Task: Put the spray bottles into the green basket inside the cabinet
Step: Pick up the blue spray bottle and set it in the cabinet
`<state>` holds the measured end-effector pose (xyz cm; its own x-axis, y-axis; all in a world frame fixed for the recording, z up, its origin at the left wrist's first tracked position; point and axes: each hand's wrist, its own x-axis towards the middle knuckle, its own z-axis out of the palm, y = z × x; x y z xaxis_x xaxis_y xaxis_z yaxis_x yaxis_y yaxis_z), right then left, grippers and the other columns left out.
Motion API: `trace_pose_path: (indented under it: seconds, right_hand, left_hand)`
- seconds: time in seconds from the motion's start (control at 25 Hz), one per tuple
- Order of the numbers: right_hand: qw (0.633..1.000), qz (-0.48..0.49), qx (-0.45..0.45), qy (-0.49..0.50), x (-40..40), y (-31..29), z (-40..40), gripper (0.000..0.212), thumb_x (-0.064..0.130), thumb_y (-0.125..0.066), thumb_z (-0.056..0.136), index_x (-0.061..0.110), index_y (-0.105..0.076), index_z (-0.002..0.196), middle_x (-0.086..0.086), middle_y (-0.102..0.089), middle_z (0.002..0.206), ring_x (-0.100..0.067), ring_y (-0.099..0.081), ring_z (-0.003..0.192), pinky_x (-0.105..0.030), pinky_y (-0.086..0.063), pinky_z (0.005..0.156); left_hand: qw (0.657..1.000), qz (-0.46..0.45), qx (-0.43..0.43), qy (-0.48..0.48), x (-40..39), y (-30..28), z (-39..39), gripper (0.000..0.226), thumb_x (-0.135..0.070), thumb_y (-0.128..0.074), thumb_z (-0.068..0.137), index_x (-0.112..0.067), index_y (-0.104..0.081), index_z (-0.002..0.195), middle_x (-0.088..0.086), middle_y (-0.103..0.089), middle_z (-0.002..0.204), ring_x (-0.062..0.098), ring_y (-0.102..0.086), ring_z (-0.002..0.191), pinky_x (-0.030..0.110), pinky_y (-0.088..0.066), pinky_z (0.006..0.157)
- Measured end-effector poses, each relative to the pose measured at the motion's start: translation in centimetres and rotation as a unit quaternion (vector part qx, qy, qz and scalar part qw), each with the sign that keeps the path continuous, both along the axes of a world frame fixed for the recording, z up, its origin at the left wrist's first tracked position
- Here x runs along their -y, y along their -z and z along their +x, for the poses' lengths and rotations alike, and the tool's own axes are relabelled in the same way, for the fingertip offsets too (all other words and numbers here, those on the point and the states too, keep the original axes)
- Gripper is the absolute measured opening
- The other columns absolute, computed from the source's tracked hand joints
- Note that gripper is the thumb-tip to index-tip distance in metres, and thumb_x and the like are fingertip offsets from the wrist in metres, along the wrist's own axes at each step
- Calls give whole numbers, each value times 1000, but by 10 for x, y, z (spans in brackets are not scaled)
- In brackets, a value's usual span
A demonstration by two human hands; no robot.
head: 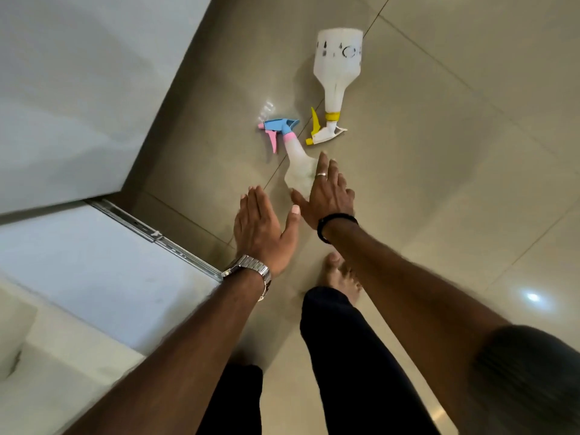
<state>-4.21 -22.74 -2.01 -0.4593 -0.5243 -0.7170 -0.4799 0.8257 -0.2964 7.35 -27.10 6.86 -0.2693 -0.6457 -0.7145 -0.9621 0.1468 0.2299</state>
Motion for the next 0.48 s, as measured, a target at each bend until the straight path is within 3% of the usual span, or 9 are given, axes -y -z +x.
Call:
trace_pose_path:
  seconds: [0.16, 0.32, 0.48]
  right_hand:
    - [992, -10, 68, 104, 8, 2, 0, 99, 51, -67, 89, 14, -8, 160, -16, -38, 149, -41, -48, 130, -49, -45, 102]
    - [984, -44, 109, 135, -26, -72, 6, 99, 52, -68, 88, 16, -10, 159, -14, -34, 152, -39, -45, 133, -41, -40, 108]
    - [973, -122, 128, 149, -41, -139, 12, 98, 55, -71, 83, 20, -18, 157, -7, -36, 155, -25, -50, 134, -34, -45, 107]
  left_hand:
    - [999, 15, 11, -36, 2, -8, 7, 81, -55, -32, 101, -9, -1, 159, 7, -2, 170, 21, -1, 157, 37, -5, 126]
    - [988, 81, -41, -123, 0, -52, 7, 79, -53, -36, 101, -11, -4, 160, 6, -6, 170, 19, -8, 157, 35, -10, 126]
    - [949, 182, -97, -237, 4, -87, -7, 73, -65, -43, 93, -22, -33, 151, 4, -44, 156, 24, -46, 140, 34, -36, 113]
